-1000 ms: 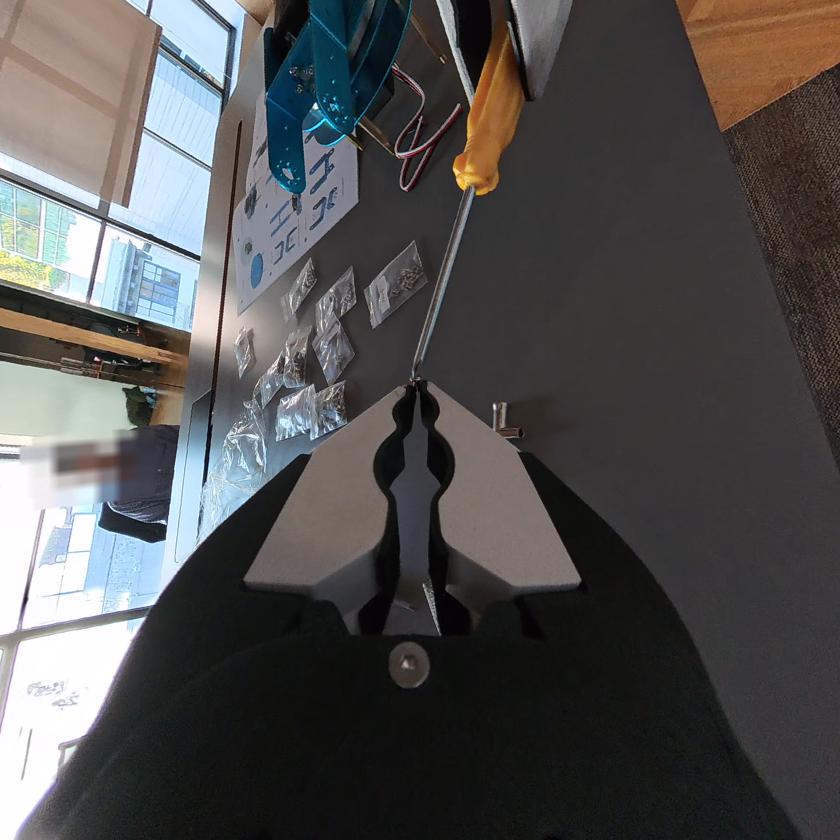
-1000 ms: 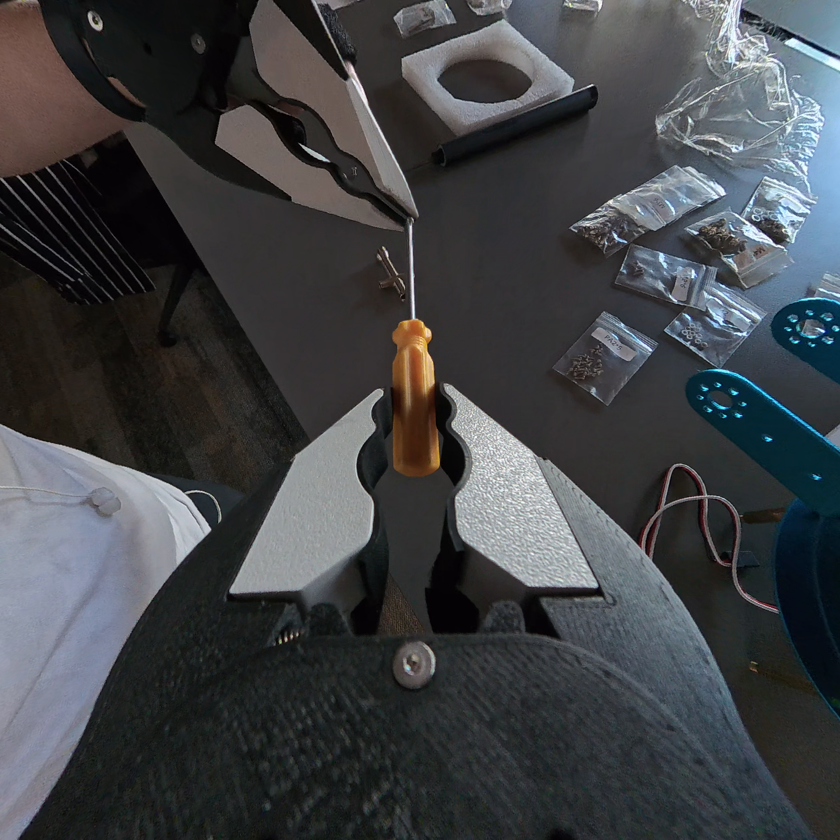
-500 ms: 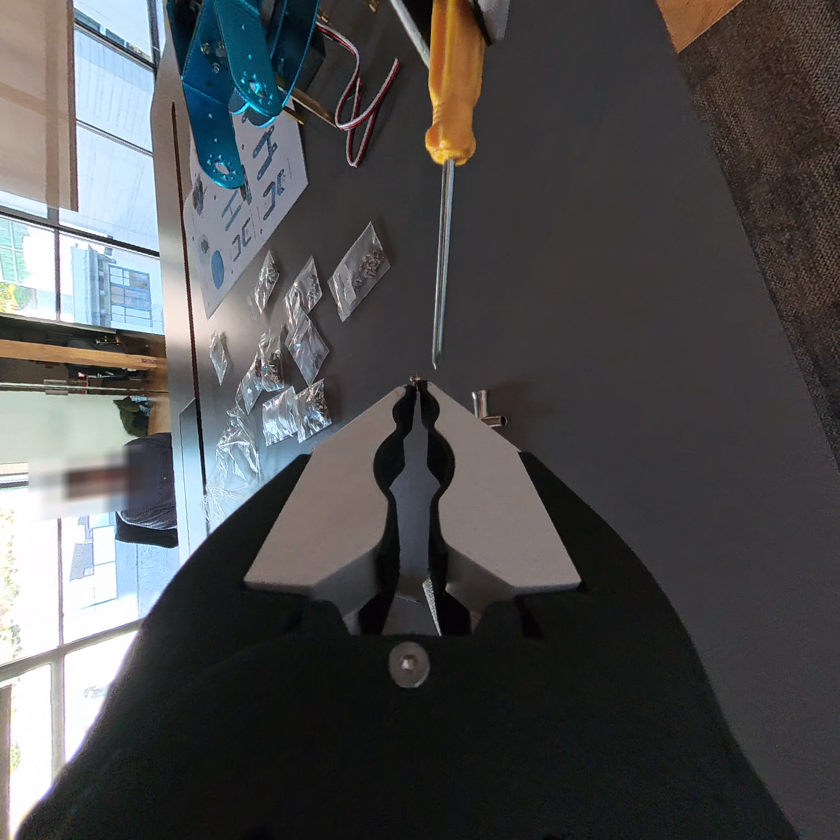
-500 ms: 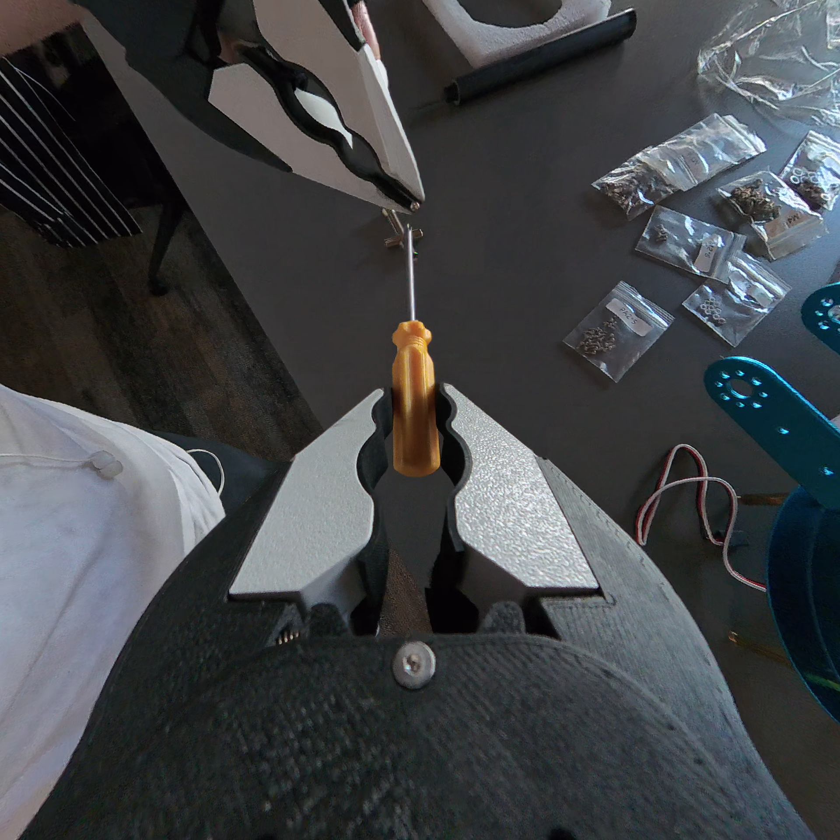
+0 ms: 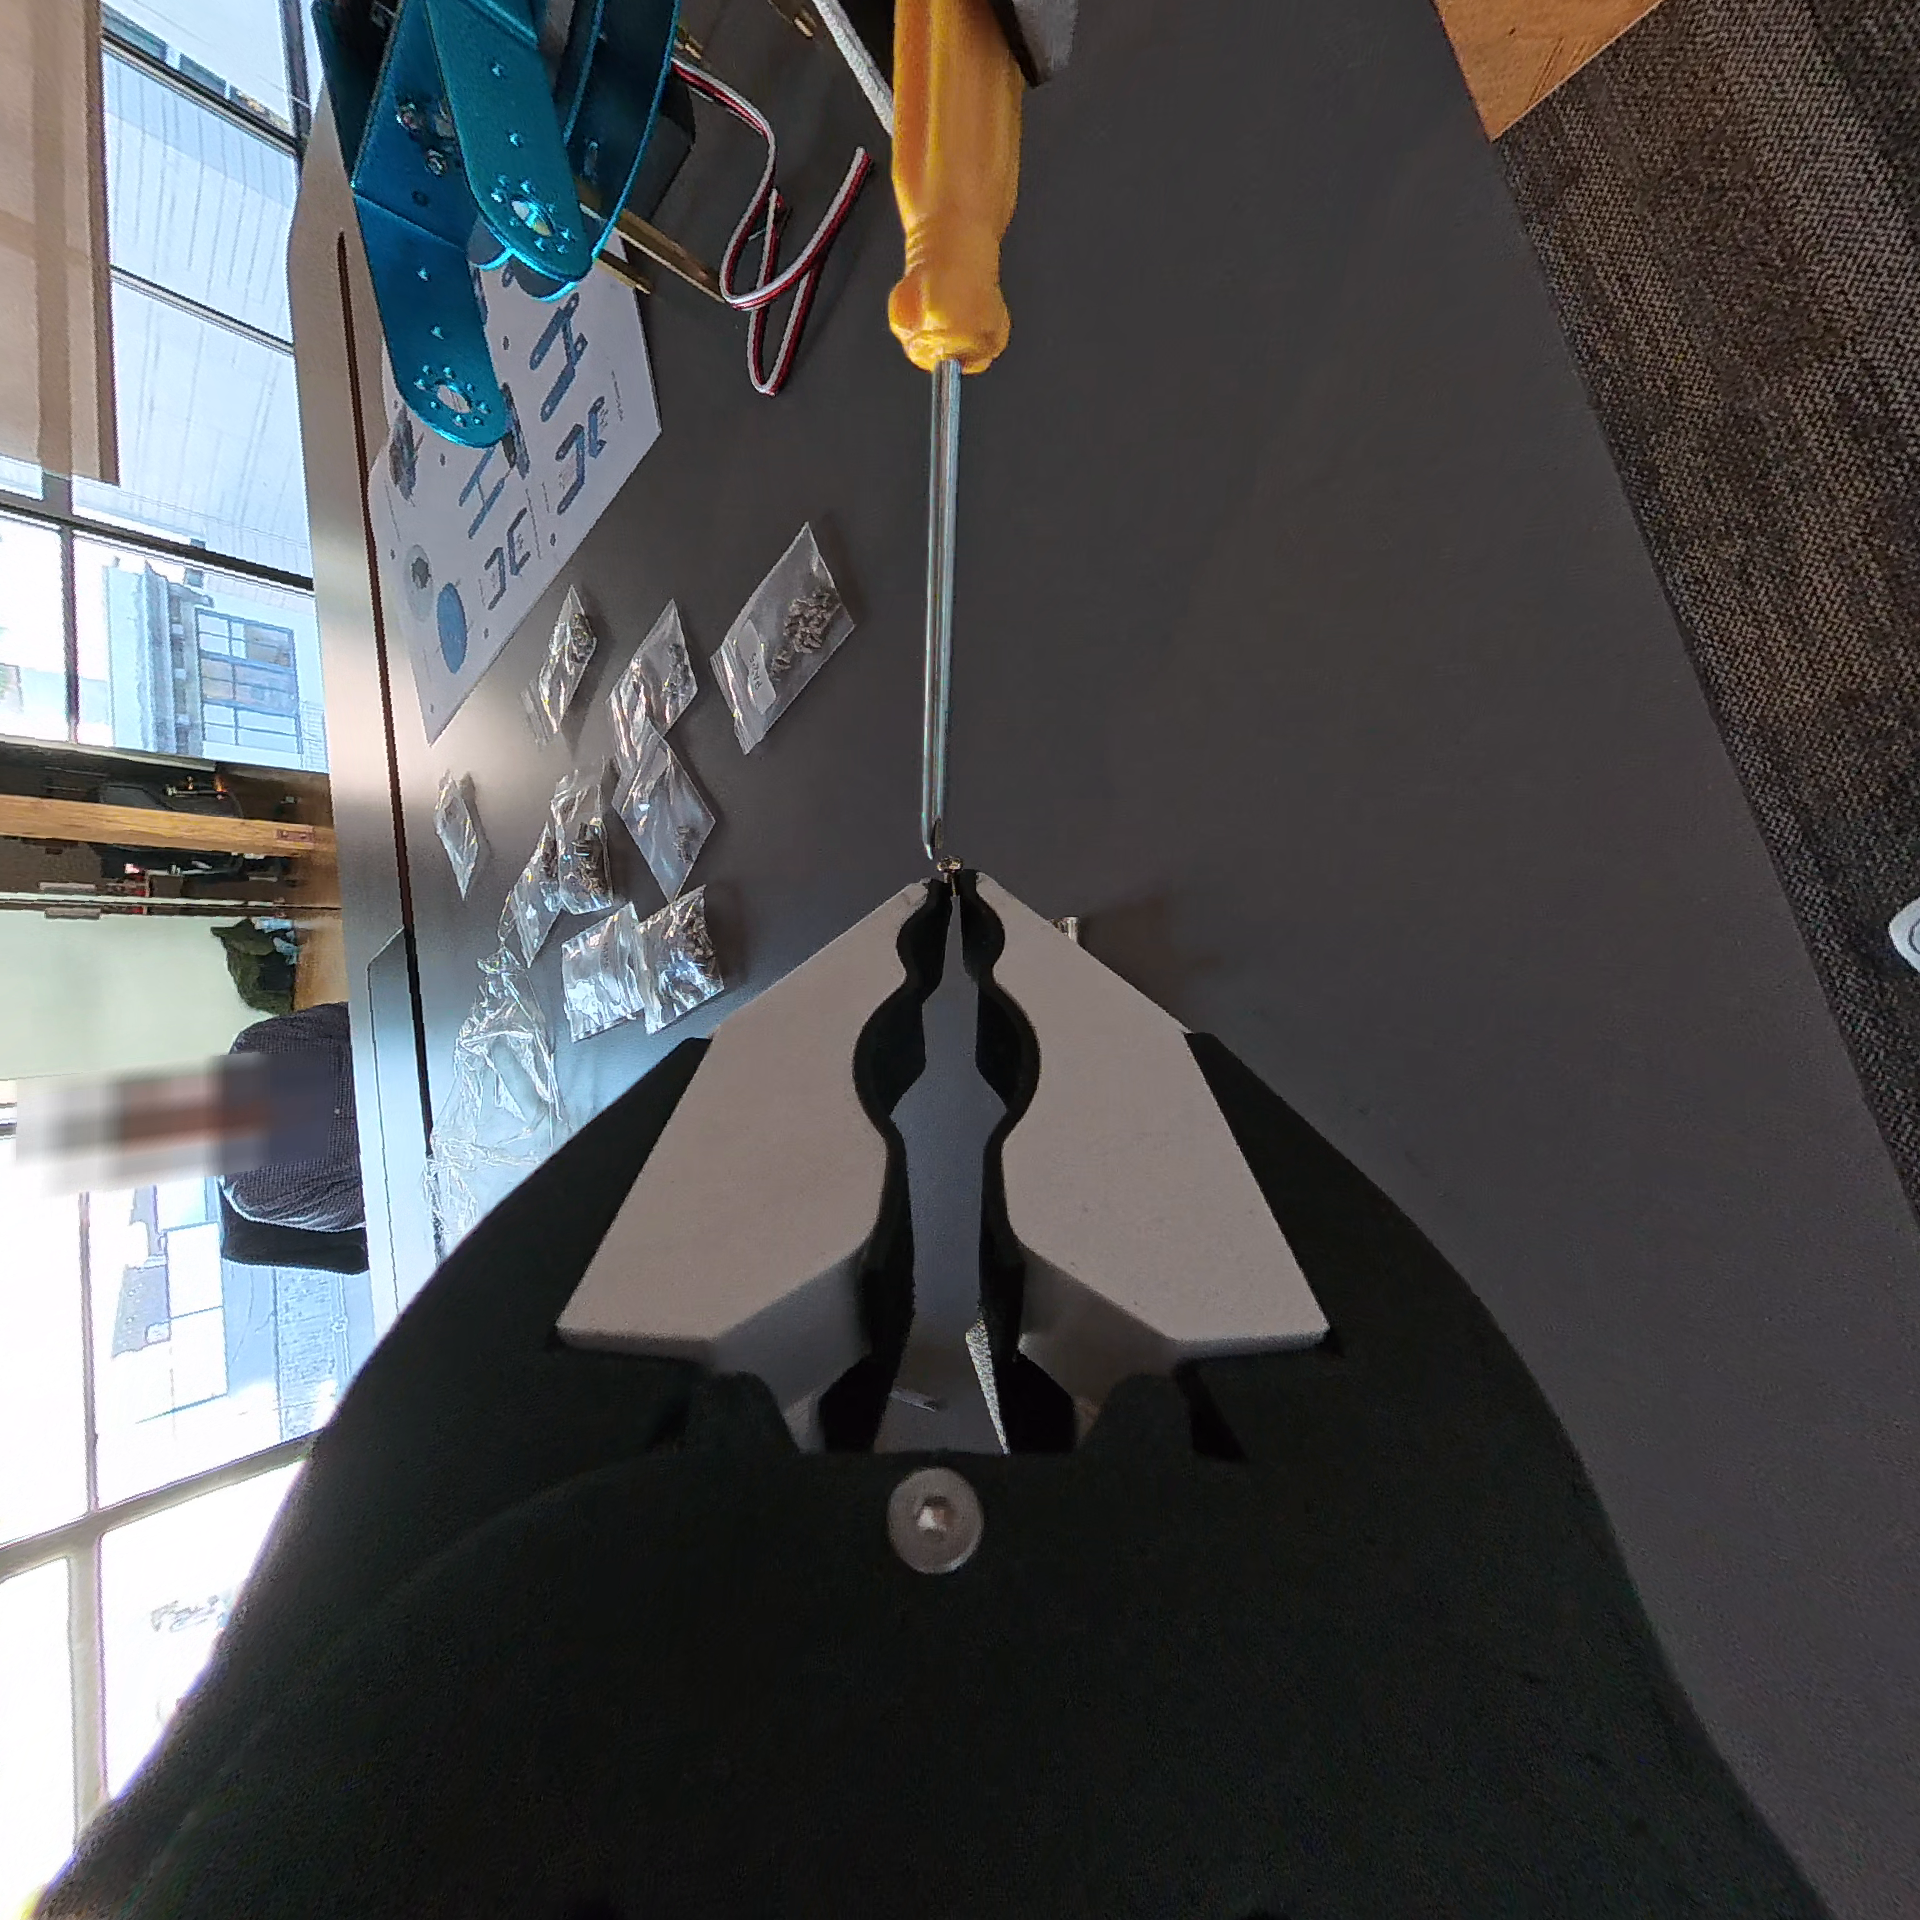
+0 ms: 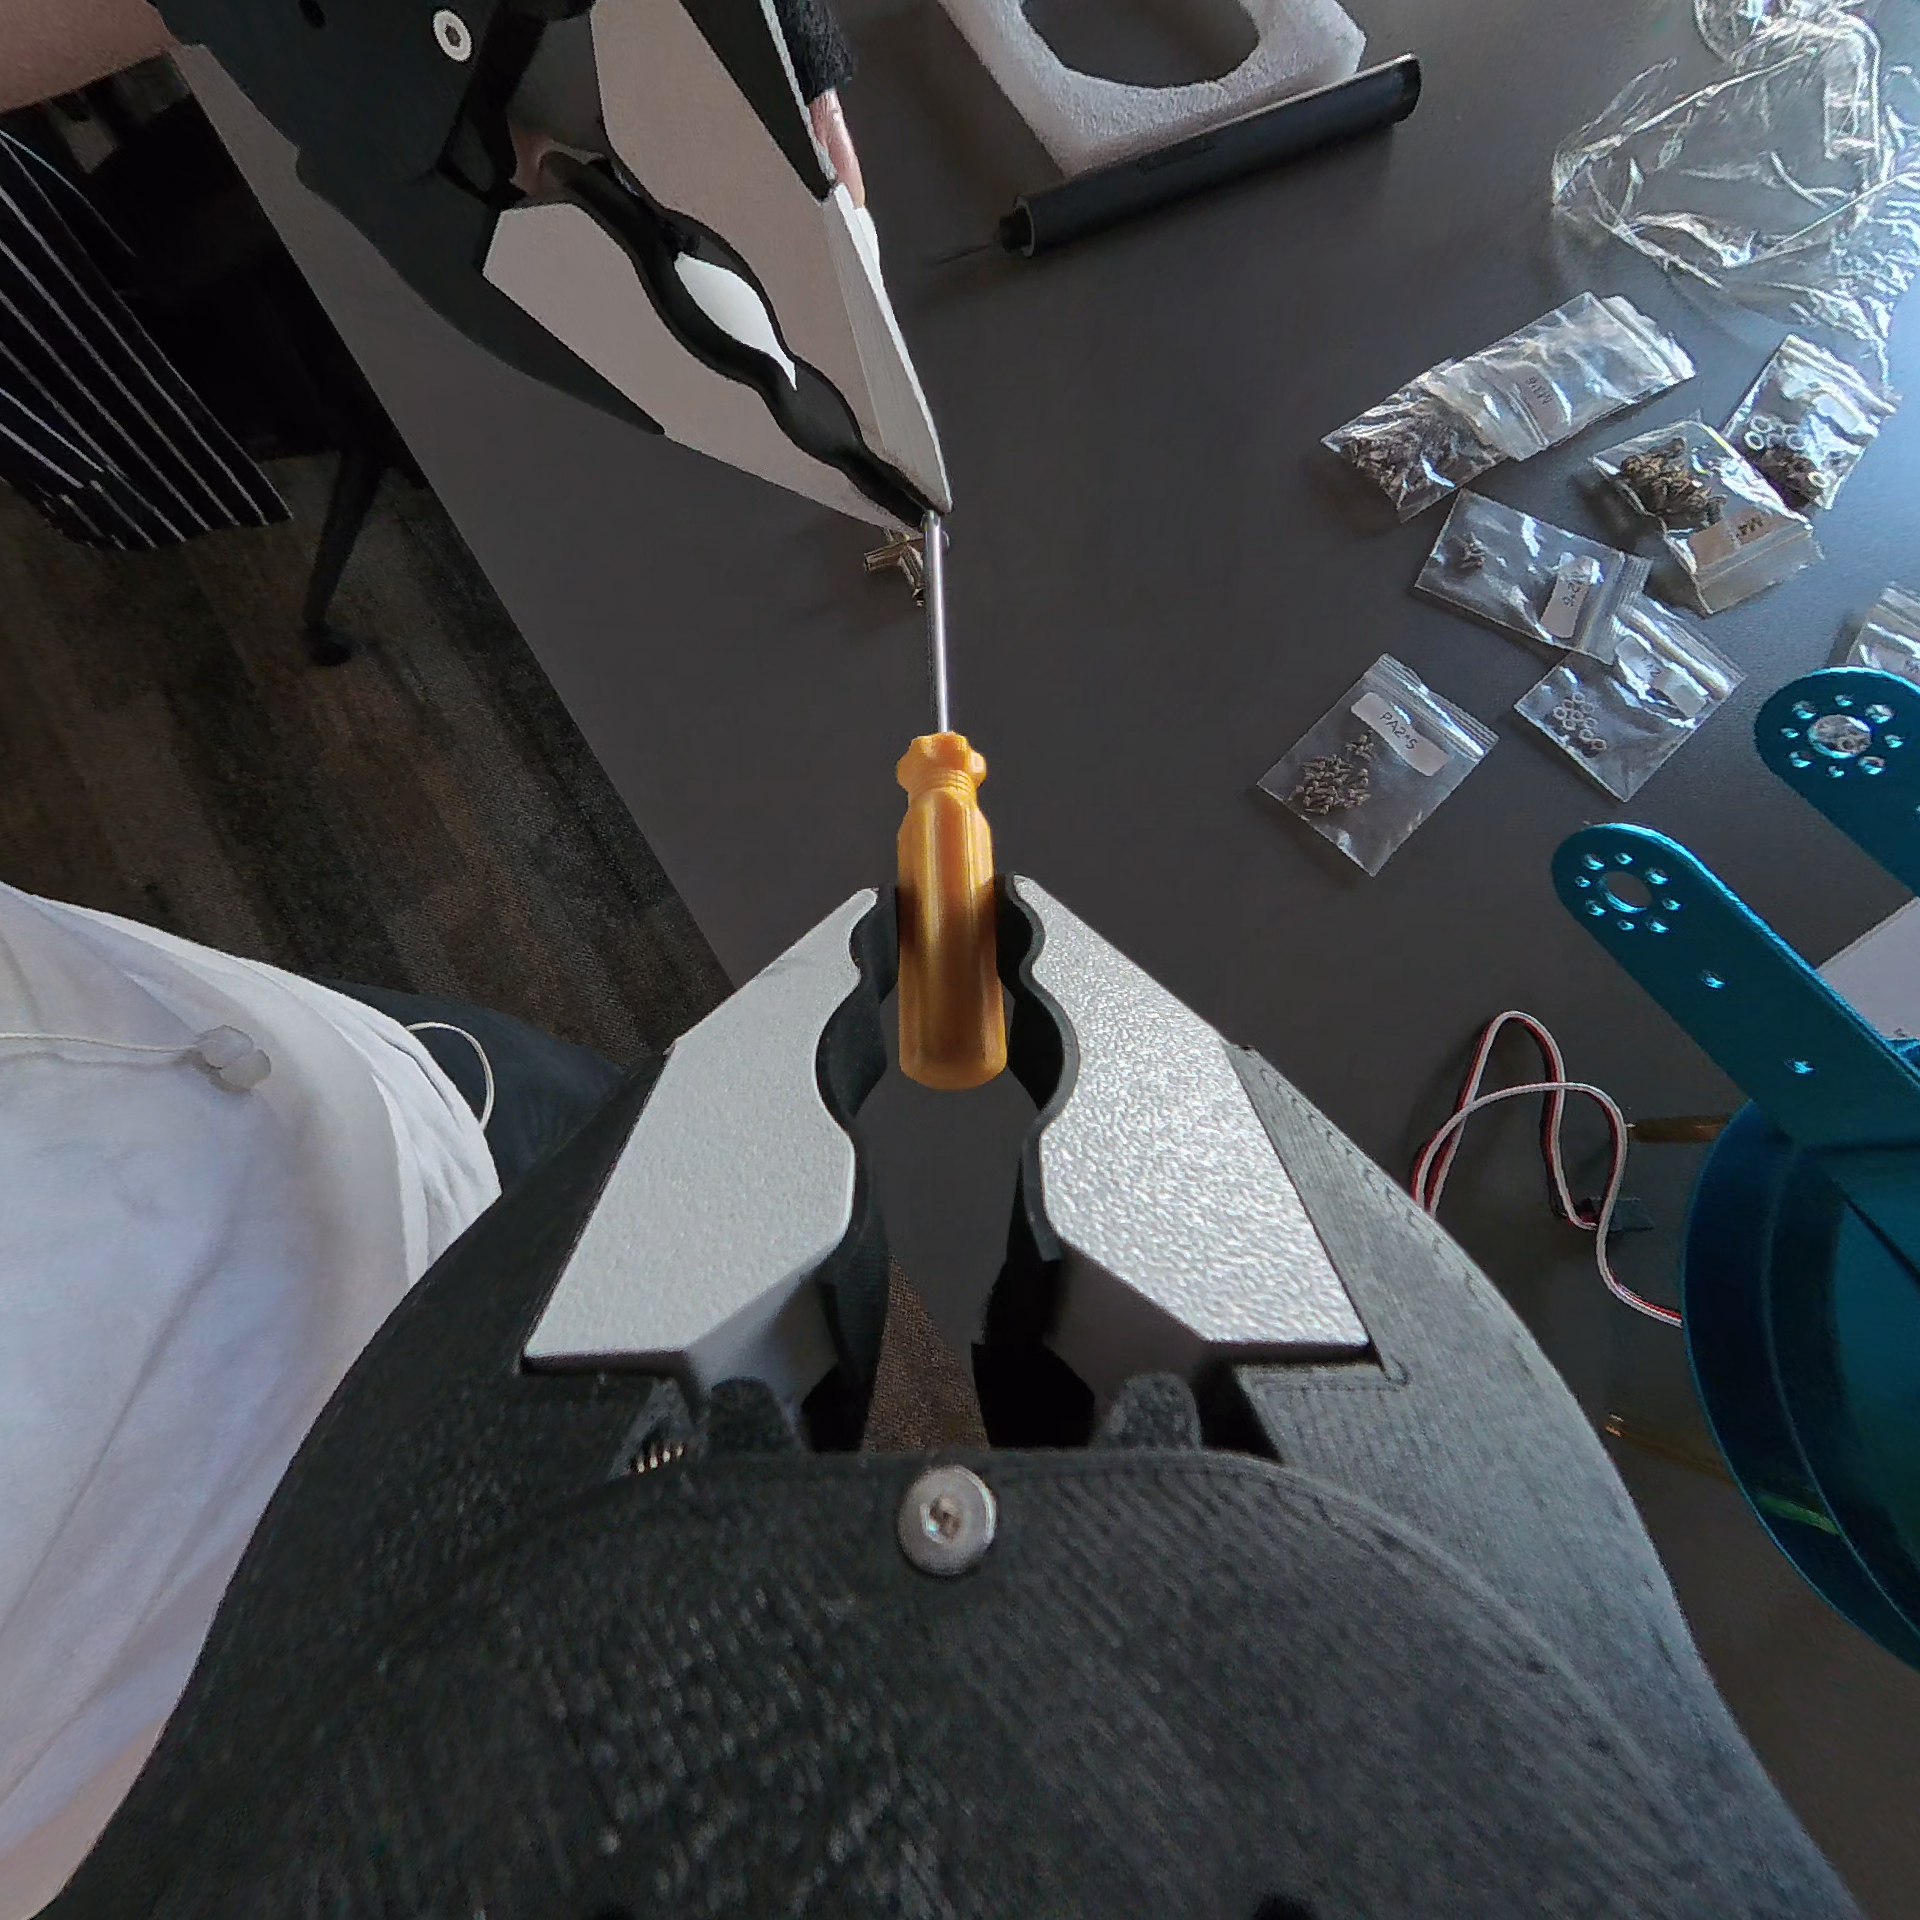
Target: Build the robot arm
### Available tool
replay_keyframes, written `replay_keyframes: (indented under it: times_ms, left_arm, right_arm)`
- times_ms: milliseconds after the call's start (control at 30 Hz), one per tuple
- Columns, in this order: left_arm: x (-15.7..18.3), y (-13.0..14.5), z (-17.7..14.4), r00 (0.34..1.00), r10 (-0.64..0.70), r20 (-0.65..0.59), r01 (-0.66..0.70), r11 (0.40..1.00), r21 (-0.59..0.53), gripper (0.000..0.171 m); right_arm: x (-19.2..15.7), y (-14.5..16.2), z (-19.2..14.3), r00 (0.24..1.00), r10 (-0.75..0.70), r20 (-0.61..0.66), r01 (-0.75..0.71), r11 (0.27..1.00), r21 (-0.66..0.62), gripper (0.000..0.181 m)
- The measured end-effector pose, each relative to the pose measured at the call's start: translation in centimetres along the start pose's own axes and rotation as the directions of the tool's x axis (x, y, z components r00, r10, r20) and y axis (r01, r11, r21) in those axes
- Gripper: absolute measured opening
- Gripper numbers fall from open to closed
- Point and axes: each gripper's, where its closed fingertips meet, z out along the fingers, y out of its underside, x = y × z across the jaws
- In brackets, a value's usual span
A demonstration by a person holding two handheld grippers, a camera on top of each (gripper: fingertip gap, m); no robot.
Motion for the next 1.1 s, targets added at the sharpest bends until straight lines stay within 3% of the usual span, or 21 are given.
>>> replay_keyframes:
  times_ms: [433,767,1100]
  left_arm:
    - [0.5,0.2,0.3,1.0,0.015,-0.019,-0.015,1.0,-0.013,0.001]
    - [1.2,0.9,1.1,0.994,0.067,-0.091,-0.075,0.993,-0.095,0.001]
    - [0.8,0.9,1.5,0.996,0.02,-0.087,-0.029,0.994,-0.108,0.001]
  right_arm:
    - [0.0,0.6,0.6,1.0,0.017,0.014,-0.016,0.999,-0.037,0.017]
    - [0.0,0.5,1.1,1.0,-0.022,-0.01,0.021,0.994,-0.103,0.017]
    - [0.2,0.2,1.0,0.999,-0.017,-0.036,0.014,0.997,-0.082,0.017]
